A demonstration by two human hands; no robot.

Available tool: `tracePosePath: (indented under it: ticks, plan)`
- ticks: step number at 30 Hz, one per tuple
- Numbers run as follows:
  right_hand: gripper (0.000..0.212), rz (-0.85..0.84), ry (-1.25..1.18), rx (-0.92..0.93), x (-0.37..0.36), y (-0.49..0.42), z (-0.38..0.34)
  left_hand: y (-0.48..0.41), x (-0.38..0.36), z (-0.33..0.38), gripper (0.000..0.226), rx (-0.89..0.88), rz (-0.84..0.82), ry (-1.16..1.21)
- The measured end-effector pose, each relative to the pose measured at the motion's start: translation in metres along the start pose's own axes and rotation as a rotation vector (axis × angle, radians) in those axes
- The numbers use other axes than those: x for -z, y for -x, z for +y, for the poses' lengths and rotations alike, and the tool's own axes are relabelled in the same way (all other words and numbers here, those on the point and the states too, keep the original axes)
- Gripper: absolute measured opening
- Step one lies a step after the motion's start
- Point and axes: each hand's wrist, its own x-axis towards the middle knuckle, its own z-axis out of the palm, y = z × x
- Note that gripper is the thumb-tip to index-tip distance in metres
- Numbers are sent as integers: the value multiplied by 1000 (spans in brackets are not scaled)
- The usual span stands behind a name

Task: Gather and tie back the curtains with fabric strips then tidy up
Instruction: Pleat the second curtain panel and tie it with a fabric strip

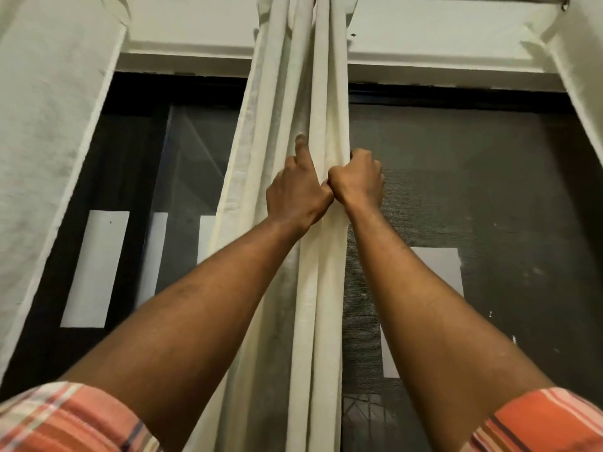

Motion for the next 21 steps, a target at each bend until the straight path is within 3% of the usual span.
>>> tracePosePath:
  ticks: [2, 4, 11, 21]
  plan:
    - [6, -50, -10, 7, -2, 4, 3, 5, -3, -1, 88, 126, -97, 69]
    - [12, -87, 2, 16, -6, 10, 8, 14, -8, -2, 83, 214, -167, 134]
    - [24, -240, 45, -3, -29, 53, 40, 66, -39, -23, 20, 336, -279, 187]
    - [27, -360, 28, -128, -50, 152, 102, 175, -62, -51, 16, 405, -383, 123]
